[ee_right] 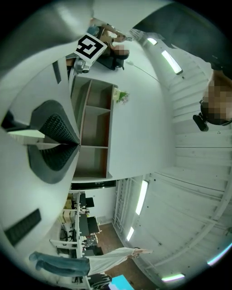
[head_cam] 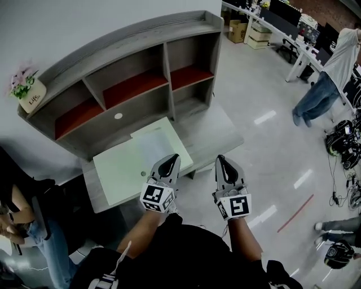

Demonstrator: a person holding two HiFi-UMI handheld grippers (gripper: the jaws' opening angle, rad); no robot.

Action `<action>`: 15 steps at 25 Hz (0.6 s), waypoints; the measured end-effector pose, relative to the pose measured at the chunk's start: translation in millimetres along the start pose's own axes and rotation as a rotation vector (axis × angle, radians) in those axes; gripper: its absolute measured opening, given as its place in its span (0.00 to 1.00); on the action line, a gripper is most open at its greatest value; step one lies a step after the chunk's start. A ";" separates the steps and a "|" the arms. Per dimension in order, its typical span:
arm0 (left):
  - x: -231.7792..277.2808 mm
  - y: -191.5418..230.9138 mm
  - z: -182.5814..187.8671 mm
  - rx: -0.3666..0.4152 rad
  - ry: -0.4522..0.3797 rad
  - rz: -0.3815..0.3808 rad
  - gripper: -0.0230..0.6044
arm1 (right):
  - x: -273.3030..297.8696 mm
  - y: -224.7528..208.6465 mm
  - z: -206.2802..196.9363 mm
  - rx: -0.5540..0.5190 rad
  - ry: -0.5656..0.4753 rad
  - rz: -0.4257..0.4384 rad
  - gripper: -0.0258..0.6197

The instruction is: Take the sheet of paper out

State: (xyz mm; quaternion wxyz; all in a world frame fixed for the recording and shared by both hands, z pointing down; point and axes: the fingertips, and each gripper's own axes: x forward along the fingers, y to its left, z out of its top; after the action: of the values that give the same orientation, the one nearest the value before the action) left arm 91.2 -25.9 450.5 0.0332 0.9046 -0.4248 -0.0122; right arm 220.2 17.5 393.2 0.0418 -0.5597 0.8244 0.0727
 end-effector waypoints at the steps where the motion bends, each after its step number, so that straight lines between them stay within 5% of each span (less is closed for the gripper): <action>1: 2.8 10.9 -1.5 -0.006 0.002 0.011 0.05 | 11.3 3.6 -0.9 -0.002 -0.002 0.011 0.08; 15: 9.1 138.1 0.1 -0.065 -0.012 0.068 0.05 | 126.2 37.5 -23.8 0.002 0.038 0.058 0.08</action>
State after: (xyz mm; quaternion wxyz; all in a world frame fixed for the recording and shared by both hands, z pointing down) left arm -9.0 -120.8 460.2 0.0605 0.8880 -0.4549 -0.0302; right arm 138.9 -88.5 400.4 0.0245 -0.5369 0.8410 0.0622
